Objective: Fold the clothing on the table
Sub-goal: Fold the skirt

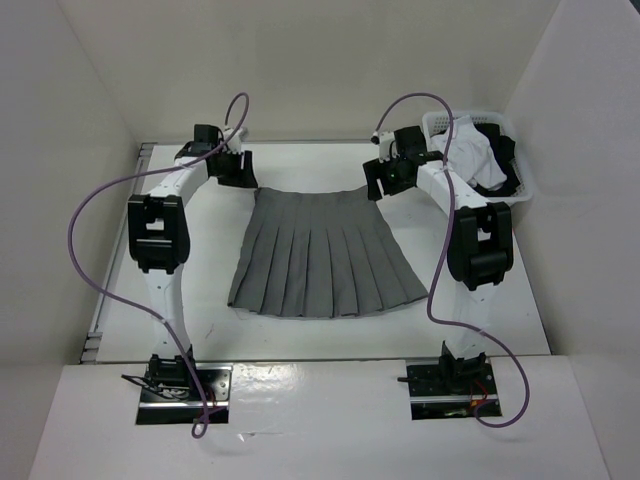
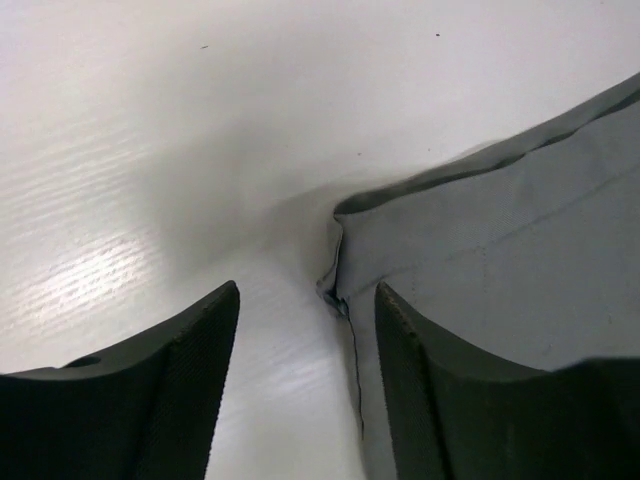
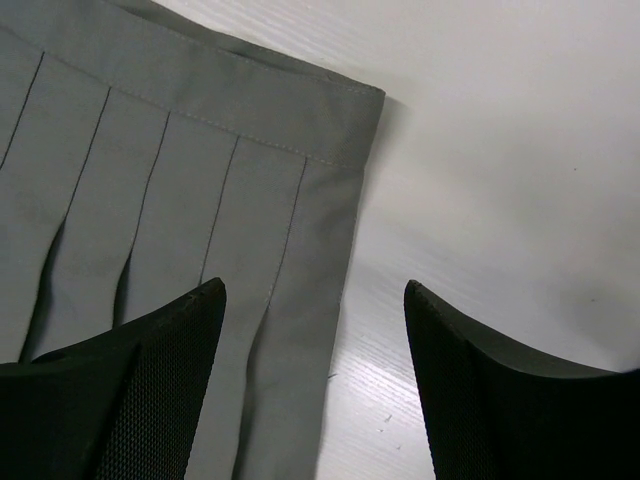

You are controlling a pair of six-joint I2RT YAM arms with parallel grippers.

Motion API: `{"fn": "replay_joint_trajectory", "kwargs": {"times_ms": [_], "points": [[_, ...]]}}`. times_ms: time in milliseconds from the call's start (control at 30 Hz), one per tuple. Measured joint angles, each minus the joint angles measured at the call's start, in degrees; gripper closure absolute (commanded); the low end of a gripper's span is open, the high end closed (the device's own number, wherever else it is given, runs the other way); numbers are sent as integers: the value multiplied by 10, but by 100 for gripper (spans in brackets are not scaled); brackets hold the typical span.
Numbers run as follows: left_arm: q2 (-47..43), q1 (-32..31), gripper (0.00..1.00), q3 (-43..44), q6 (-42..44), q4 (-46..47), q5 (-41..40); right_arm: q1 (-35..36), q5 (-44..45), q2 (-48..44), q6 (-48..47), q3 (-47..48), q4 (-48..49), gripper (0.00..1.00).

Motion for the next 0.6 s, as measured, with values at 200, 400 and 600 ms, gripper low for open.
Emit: {"fn": "replay_joint_trajectory", "kwargs": {"times_ms": [200,400,600], "points": [[52,-19,46,51,12,-18,-5,0,-7,0,-1,0,-1,24],[69,-40,54,58,23,-40,-5,0,-9,0,-6,0,-2,24],[71,-43,68,58,37,-50,-1,0,-9,0,-11,0,-1,24]]}}
